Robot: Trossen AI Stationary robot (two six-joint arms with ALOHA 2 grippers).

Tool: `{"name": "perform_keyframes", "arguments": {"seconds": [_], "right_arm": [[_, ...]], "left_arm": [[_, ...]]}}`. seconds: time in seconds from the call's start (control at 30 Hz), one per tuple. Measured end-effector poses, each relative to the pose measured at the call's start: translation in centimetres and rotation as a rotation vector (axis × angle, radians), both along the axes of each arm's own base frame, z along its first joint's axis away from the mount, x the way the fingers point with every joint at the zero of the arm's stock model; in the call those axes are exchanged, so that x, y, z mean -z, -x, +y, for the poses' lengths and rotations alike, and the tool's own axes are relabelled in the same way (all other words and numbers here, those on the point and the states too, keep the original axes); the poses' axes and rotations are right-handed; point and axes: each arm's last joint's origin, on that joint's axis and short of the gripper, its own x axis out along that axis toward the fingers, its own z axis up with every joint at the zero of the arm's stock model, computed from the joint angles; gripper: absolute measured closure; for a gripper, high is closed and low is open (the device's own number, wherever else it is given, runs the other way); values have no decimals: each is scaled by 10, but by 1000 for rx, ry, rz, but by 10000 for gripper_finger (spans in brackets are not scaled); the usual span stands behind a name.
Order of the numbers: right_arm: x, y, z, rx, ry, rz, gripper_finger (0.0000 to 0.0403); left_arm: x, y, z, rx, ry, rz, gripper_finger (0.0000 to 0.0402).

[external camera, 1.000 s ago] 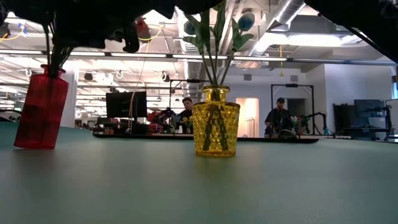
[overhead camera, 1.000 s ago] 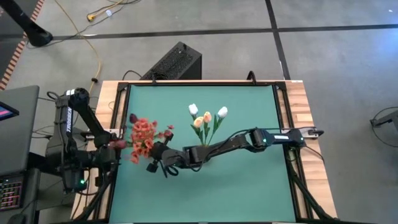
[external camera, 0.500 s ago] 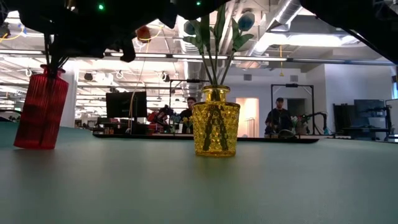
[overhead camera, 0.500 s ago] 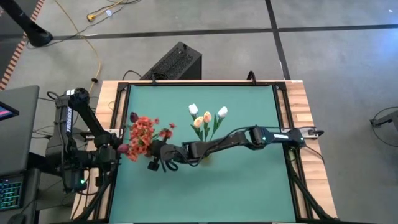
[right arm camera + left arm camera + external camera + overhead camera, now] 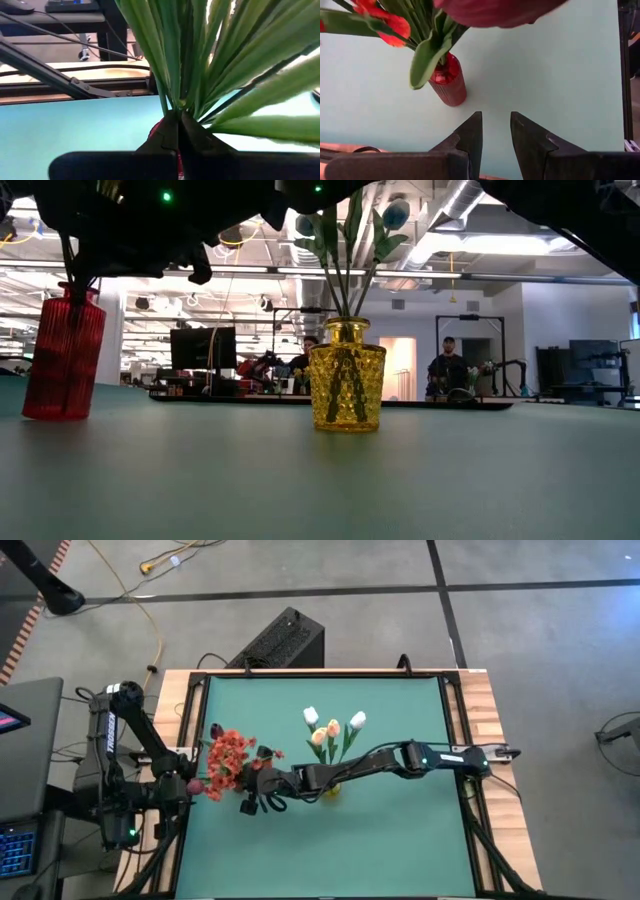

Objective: Sort flowers into vase by color
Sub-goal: Put the orange flowers into the red vase

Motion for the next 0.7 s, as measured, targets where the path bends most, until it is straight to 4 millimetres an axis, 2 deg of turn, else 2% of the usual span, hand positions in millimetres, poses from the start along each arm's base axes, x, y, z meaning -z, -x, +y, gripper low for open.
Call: {"name": "perform_keyframes", "arguments": {"seconds": [0.17, 0.47, 0.7], "right_arm": [[0, 0, 0, -16, 29, 5, 363], [-1, 2, 13, -49, 62, -3, 312], [-1, 0, 4, -23, 31, -9, 277]], "left_arm": [[0, 0, 0, 0, -1, -1, 313], [0, 0, 0, 1, -1, -1, 313], [0, 0, 0, -1, 0, -2, 313]]}}
